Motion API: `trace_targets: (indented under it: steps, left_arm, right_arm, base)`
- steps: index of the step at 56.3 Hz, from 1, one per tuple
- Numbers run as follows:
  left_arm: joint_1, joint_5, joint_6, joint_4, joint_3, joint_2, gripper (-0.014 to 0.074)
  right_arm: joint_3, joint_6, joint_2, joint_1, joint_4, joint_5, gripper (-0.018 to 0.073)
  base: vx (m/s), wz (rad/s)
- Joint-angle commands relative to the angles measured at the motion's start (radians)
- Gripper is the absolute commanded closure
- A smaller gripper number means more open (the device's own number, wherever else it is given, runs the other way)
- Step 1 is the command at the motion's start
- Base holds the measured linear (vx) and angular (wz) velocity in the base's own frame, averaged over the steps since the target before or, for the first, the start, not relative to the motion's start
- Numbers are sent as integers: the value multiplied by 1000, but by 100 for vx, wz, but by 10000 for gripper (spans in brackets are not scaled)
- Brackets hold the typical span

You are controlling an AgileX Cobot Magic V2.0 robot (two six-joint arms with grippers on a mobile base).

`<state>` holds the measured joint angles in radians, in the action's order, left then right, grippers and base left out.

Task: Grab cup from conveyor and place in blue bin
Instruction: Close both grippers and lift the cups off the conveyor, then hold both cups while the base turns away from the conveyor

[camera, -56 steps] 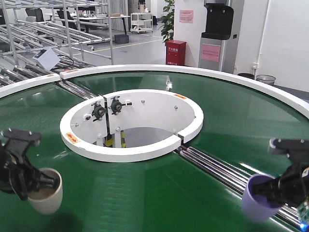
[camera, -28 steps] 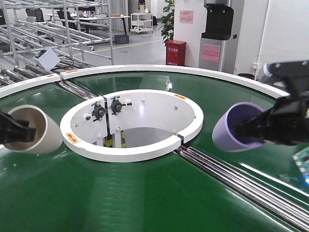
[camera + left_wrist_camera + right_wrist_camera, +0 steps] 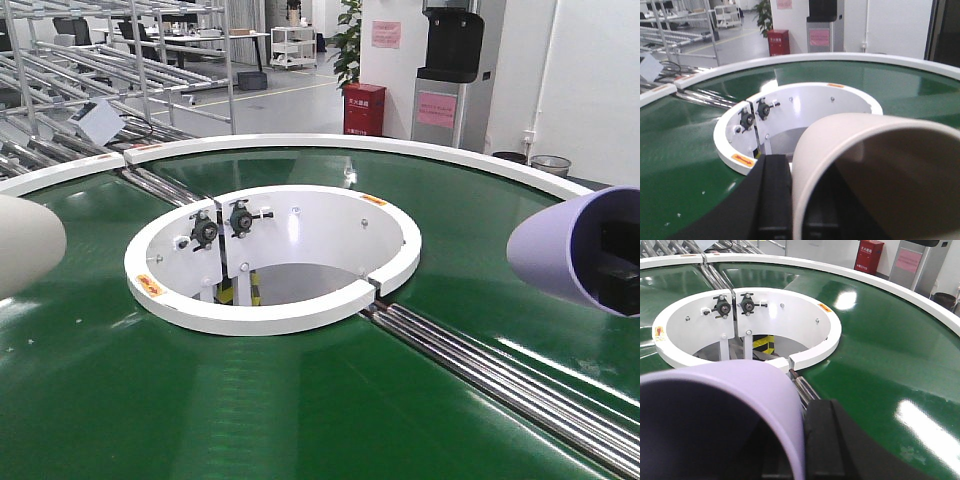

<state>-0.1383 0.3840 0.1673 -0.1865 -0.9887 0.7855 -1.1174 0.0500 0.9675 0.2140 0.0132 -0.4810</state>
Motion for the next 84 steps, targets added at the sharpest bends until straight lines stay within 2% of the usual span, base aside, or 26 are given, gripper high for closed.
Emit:
trace_targets:
  steps: [1, 84]
  left_arm:
    - [-4, -96, 0, -16, -24, -10, 604]
    - [-4, -96, 0, -15, -24, -10, 603]
  right_arm:
    - [-31, 0, -17, -1, 13, 91, 569]
    - [-31, 0, -17, -1, 13, 86, 569]
  base:
    - [0, 0]
    - [-5, 0]
